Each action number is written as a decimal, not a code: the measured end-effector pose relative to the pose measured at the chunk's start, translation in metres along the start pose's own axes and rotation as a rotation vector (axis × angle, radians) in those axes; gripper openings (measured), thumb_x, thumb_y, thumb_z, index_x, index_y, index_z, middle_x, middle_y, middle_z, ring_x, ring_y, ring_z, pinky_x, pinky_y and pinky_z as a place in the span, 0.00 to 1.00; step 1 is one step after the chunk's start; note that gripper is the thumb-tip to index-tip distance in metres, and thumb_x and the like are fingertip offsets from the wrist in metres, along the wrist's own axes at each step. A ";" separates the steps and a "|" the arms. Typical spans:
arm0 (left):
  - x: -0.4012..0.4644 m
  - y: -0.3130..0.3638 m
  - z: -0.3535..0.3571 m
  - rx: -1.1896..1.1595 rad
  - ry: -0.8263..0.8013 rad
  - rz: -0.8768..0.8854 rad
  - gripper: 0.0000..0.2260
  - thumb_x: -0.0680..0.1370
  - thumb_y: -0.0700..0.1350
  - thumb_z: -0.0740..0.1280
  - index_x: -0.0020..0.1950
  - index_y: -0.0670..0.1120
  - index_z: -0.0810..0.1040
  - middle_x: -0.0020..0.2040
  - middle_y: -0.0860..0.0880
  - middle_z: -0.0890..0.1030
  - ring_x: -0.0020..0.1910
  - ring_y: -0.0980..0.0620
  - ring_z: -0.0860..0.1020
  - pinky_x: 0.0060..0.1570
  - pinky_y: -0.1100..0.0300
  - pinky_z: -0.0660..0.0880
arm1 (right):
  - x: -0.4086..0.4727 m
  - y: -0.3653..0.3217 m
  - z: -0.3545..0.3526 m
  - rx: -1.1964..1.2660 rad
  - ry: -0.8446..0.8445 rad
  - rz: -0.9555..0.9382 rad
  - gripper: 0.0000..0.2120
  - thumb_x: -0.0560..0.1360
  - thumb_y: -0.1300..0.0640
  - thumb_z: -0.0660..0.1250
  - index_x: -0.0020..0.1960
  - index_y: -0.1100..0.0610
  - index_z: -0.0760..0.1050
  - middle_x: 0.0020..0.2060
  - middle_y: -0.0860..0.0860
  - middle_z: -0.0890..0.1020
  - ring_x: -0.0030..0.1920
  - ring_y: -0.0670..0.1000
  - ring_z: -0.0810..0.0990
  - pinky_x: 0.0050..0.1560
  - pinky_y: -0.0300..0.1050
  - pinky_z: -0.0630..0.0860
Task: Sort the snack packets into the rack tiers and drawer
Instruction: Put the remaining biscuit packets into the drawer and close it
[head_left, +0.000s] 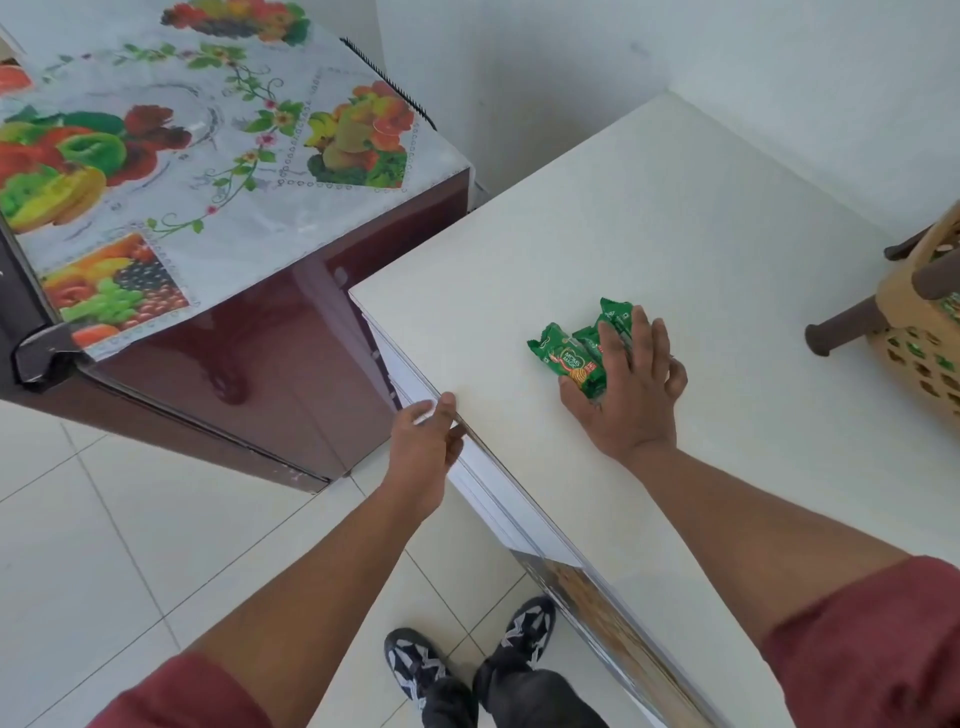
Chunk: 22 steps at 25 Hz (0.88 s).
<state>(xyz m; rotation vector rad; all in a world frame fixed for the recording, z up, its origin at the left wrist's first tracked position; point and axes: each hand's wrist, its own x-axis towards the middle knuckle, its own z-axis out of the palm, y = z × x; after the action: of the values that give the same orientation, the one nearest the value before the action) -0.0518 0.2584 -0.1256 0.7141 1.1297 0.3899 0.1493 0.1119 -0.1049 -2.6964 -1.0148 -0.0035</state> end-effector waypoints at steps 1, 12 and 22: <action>0.002 0.000 -0.002 -0.076 -0.053 -0.068 0.13 0.79 0.49 0.72 0.59 0.45 0.76 0.52 0.48 0.83 0.45 0.51 0.81 0.44 0.60 0.80 | -0.001 0.000 0.000 0.004 -0.003 0.001 0.39 0.73 0.30 0.58 0.78 0.50 0.61 0.82 0.54 0.52 0.81 0.60 0.48 0.71 0.65 0.56; 0.016 0.013 -0.015 -0.035 -0.095 -0.162 0.16 0.67 0.49 0.81 0.45 0.47 0.76 0.42 0.51 0.83 0.36 0.54 0.80 0.37 0.61 0.79 | 0.001 0.002 0.004 0.007 0.025 -0.011 0.38 0.73 0.31 0.58 0.77 0.51 0.62 0.82 0.55 0.54 0.81 0.61 0.50 0.69 0.65 0.57; -0.014 0.004 -0.028 0.422 0.370 0.021 0.42 0.55 0.75 0.77 0.52 0.43 0.74 0.47 0.48 0.78 0.50 0.45 0.78 0.45 0.56 0.77 | 0.001 0.001 0.003 0.012 0.022 -0.006 0.38 0.73 0.31 0.58 0.77 0.51 0.62 0.82 0.56 0.54 0.81 0.61 0.50 0.70 0.65 0.57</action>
<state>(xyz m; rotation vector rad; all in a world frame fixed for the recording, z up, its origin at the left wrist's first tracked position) -0.0826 0.2613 -0.1198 1.0517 1.5807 0.3096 0.1504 0.1127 -0.1075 -2.6762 -1.0136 -0.0279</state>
